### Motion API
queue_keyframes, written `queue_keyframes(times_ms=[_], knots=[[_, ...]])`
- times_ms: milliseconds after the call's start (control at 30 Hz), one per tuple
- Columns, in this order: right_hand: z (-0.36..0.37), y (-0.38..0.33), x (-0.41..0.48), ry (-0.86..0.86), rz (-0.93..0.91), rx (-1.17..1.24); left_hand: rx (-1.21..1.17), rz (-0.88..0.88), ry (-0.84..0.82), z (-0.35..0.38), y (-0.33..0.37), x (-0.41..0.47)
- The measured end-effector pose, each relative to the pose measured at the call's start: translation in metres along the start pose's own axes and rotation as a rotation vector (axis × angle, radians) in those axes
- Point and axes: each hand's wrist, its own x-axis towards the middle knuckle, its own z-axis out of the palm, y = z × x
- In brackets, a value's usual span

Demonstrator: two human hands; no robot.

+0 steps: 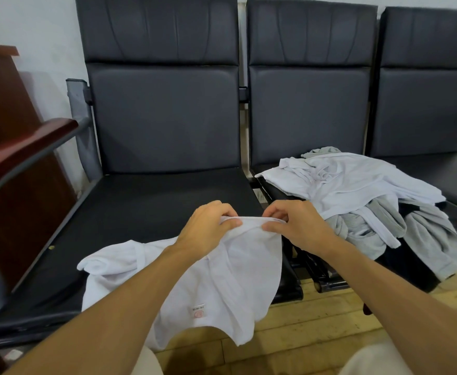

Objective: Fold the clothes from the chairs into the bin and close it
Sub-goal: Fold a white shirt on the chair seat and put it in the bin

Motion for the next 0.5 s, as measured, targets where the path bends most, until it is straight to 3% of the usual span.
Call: queue_keyframes(times_ms=[233,400,500], knots=[[0.005,-0.003,0.000,-0.038,-0.034,-0.068,0.300,-0.087,-0.068,-0.008,-0.004,-0.007],[0.011,-0.012,0.005,0.020,0.000,-0.055,0.194,-0.046,0.020,-0.013,0.000,-0.006],[0.008,-0.017,0.007,0.121,0.039,-0.022,0.219,-0.082,-0.025,-0.018,0.004,-0.002]])
